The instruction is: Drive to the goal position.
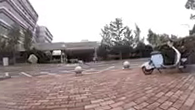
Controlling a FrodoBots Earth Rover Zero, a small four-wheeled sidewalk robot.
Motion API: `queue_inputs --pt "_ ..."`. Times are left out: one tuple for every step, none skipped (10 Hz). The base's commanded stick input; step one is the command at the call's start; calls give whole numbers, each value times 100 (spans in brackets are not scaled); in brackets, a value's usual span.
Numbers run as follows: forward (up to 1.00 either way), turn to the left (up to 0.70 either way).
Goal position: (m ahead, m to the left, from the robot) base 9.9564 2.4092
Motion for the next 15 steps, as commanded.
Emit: queue_inputs --pt "45 0" --pt "45 0" --pt "45 0" --pt "45 0" --pt "45 0" --pt "45 0" --pt "45 0" --pt "45 0" --pt "45 0" --pt "45 0" --pt "45 0" --pt "45 0" --pt "45 0" --pt "45 0" --pt "45 0"
